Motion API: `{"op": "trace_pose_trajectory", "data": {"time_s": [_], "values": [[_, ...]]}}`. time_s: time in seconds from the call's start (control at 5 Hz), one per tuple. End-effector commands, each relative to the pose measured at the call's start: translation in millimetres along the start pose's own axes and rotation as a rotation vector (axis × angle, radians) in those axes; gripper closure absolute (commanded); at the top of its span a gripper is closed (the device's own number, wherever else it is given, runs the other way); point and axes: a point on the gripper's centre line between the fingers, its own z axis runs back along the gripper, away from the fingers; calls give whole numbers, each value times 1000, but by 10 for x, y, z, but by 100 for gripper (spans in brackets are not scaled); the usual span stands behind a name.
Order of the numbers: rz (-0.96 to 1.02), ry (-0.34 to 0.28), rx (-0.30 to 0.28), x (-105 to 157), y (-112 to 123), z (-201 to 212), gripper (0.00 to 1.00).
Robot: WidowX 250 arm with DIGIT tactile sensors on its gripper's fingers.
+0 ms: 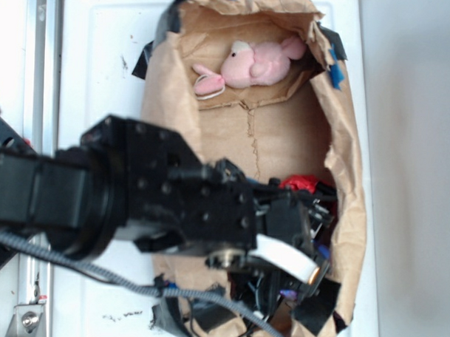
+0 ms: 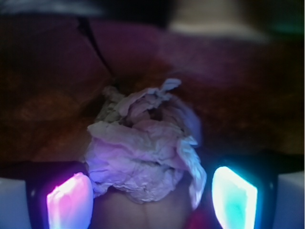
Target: Grab the white paper.
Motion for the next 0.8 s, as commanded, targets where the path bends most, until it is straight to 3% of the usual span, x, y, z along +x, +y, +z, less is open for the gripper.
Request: {"op": "trace_pose_trajectory", "data": {"time_s": [0.0, 0.4, 0.6], "values": [[-48, -70, -39, 16, -84, 404, 0], [-18, -78, -64, -95, 89, 603, 0], [-44, -51, -86, -102, -11, 492, 0]]}}
